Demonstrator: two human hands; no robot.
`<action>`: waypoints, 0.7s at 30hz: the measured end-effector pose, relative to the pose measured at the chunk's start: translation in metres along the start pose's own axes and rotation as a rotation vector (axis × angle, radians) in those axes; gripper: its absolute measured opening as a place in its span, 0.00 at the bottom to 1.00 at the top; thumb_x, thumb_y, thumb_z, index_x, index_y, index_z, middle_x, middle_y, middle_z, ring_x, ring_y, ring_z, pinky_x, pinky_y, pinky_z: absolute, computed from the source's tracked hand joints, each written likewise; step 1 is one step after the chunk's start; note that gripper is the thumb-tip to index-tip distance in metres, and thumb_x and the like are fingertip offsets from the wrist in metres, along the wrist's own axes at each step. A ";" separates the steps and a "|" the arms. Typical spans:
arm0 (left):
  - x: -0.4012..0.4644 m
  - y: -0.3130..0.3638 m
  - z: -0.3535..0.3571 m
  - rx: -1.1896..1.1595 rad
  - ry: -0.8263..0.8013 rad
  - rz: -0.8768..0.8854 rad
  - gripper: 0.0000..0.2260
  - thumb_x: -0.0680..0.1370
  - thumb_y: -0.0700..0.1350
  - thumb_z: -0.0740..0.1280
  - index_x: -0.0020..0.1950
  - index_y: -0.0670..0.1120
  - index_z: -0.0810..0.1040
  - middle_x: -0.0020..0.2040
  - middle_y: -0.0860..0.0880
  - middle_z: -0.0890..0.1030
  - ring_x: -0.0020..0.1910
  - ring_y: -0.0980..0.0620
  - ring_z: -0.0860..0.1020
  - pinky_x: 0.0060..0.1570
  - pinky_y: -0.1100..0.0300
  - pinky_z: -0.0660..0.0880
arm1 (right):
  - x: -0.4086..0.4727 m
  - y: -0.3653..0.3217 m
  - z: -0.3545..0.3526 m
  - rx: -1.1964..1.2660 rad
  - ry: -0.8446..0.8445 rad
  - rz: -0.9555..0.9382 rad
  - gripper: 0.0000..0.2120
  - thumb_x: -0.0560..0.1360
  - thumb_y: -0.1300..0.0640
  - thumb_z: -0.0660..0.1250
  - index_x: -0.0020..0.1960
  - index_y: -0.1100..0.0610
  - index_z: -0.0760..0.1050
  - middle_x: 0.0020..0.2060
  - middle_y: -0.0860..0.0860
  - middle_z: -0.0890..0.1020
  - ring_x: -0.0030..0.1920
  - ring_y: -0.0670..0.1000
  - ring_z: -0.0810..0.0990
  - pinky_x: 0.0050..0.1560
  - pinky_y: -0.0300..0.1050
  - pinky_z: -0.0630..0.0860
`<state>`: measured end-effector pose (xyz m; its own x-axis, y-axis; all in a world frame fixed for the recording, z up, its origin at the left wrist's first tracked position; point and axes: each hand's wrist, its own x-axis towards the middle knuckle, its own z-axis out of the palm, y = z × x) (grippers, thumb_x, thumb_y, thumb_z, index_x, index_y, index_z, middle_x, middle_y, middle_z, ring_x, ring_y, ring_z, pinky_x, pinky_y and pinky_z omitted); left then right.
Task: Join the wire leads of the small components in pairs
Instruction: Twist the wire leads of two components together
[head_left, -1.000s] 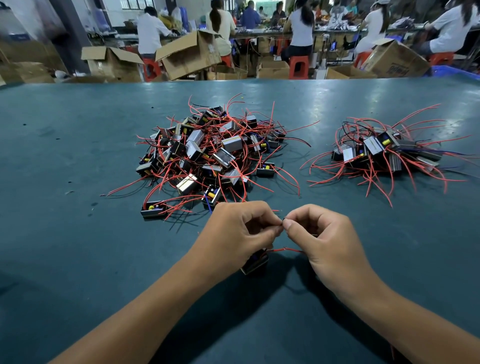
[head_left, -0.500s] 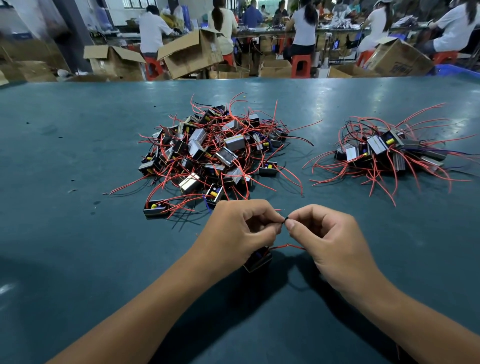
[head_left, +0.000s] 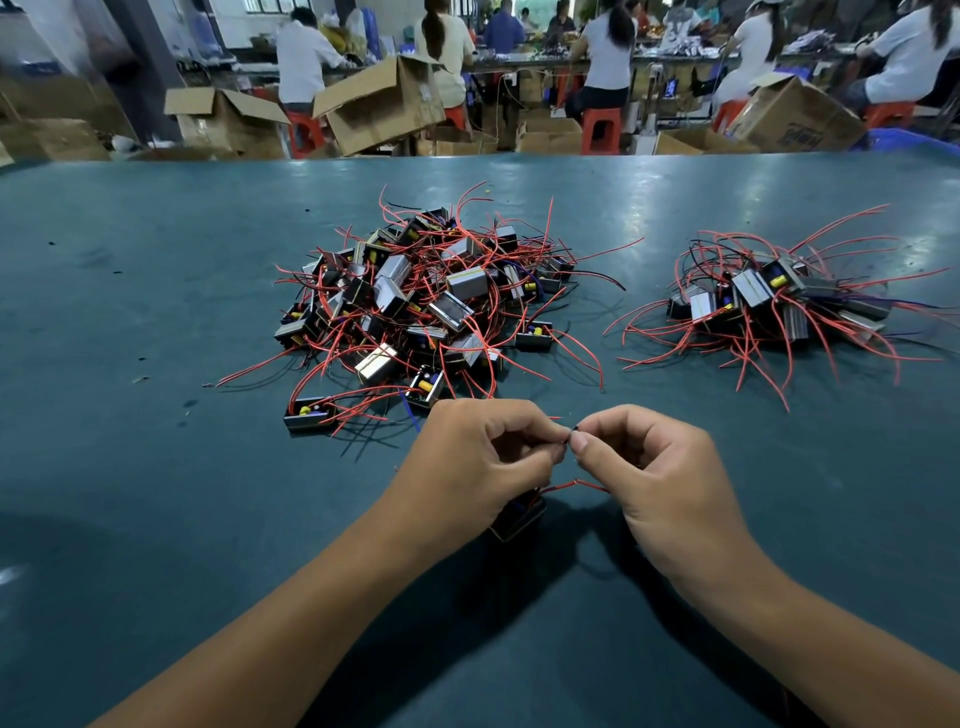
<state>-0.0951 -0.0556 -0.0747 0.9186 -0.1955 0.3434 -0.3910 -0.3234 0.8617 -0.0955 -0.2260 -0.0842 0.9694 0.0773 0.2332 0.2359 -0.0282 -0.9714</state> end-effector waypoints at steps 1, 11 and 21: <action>0.000 0.000 0.000 -0.009 -0.004 -0.005 0.05 0.74 0.37 0.73 0.47 0.44 0.86 0.37 0.47 0.84 0.34 0.50 0.80 0.39 0.46 0.79 | 0.000 0.000 0.000 -0.002 0.006 -0.001 0.07 0.74 0.64 0.72 0.38 0.57 0.80 0.30 0.47 0.80 0.31 0.44 0.74 0.33 0.34 0.72; -0.001 0.001 0.000 -0.017 0.010 -0.021 0.07 0.73 0.39 0.71 0.47 0.47 0.86 0.40 0.49 0.86 0.40 0.44 0.83 0.42 0.48 0.81 | 0.002 -0.001 -0.002 -0.039 -0.014 -0.012 0.07 0.75 0.65 0.71 0.39 0.56 0.79 0.30 0.47 0.81 0.31 0.42 0.76 0.35 0.34 0.74; -0.004 0.003 0.002 0.112 0.040 0.074 0.06 0.74 0.35 0.72 0.47 0.44 0.87 0.40 0.51 0.85 0.39 0.53 0.82 0.42 0.50 0.79 | 0.002 0.000 -0.001 -0.026 0.001 -0.017 0.08 0.75 0.66 0.71 0.39 0.57 0.80 0.31 0.48 0.80 0.33 0.44 0.75 0.37 0.40 0.75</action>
<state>-0.0999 -0.0575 -0.0737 0.8877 -0.1862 0.4211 -0.4597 -0.4111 0.7872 -0.0936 -0.2271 -0.0840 0.9653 0.0773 0.2495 0.2538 -0.0524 -0.9658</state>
